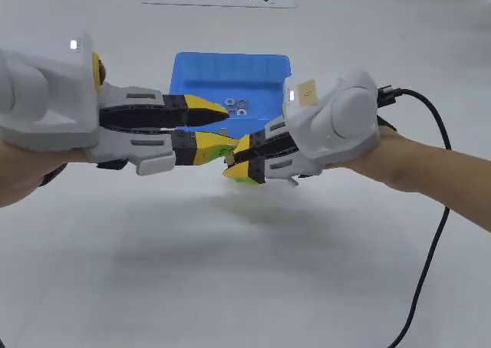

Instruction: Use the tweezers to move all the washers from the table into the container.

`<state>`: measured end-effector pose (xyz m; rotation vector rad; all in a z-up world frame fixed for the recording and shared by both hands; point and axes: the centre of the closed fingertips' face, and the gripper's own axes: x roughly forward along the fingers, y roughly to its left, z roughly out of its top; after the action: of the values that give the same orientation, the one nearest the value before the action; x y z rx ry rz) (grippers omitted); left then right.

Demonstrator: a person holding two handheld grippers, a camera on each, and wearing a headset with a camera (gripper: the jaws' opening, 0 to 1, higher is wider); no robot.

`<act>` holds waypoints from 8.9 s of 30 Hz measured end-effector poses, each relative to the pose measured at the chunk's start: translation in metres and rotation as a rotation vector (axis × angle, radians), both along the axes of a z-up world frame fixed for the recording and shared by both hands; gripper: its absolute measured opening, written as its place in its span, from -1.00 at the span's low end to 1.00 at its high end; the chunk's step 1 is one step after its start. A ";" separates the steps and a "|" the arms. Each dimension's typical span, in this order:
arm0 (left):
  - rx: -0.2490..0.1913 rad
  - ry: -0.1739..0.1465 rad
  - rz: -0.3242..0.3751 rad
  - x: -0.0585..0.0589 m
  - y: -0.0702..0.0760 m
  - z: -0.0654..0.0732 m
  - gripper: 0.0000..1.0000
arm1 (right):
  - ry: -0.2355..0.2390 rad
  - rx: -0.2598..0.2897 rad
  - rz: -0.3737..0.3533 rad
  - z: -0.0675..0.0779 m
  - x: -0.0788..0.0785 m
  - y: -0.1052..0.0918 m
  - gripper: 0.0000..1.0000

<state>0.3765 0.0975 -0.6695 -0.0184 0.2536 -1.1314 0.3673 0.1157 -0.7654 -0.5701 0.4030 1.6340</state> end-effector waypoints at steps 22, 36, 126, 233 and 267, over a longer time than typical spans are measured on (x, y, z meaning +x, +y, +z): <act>-0.125 -0.019 0.492 -0.015 0.063 -0.016 0.12 | -0.070 0.170 -0.170 0.097 0.036 -0.019 -0.81; -0.063 0.051 0.451 -0.029 0.059 -0.053 0.21 | -0.078 0.163 -0.225 0.080 0.091 -0.001 -0.81; 0.251 -0.320 -0.123 0.046 -0.005 0.020 -0.90 | -0.159 -0.005 -0.008 0.044 0.064 0.001 -0.85; 0.614 0.088 -0.188 -0.017 0.020 -0.130 -0.64 | -0.067 -0.398 -0.093 -0.040 0.008 -0.042 -0.51; 0.330 -0.078 0.092 -0.088 0.060 0.000 0.99 | -0.145 -0.093 -0.374 0.063 -0.029 -0.124 0.98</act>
<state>0.2883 0.1572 -0.6700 0.3028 0.3633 -0.9858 0.3386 -0.0084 -0.7022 -0.6371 0.4507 1.2140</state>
